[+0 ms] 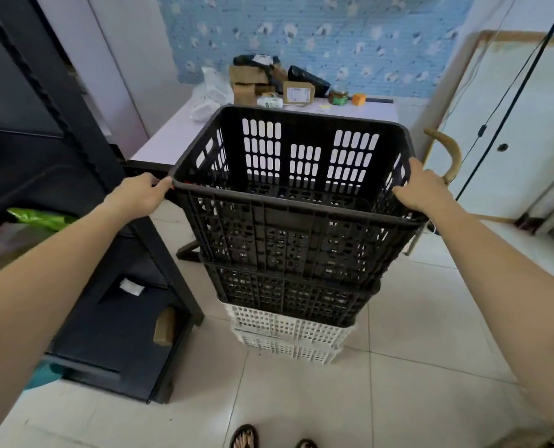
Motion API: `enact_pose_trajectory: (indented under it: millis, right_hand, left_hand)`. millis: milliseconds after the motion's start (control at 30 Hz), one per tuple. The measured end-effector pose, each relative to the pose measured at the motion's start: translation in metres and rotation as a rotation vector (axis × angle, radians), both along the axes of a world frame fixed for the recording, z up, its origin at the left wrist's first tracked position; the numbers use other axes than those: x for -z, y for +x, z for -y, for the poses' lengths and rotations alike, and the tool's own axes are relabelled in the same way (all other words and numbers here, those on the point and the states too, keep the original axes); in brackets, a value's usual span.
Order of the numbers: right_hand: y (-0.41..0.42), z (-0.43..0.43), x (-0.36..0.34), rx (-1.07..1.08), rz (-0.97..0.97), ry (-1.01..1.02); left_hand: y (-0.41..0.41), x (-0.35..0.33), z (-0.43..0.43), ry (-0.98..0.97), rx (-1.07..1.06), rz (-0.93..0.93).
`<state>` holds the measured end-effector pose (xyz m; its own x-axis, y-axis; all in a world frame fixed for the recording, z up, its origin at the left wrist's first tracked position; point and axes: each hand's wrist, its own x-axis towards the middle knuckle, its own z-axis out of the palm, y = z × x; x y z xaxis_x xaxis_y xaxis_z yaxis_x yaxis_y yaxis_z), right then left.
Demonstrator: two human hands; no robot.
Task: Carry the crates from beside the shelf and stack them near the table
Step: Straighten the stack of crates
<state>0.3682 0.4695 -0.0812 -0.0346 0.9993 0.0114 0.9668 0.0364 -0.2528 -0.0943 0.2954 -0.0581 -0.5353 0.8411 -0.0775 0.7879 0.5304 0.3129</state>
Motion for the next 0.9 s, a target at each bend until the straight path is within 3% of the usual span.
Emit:
enact_pose_trajectory:
  millis: [200,600,900]
  right_hand:
    - [-0.003,0.025,-0.011,0.016,-0.019,-0.064]
    - [-0.006,0.165,0.009,0.285,-0.367,0.08]
    - [0.021,0.188,0.106,0.282,-0.243,-0.345]
  left_hand:
    - [-0.014,-0.001,0.034,-0.056,0.064,-0.044]
    - [-0.046,0.054,0.107,-0.189,0.132,0.044]
    - [-0.022,0.126,0.099,-0.3,0.153,0.159]
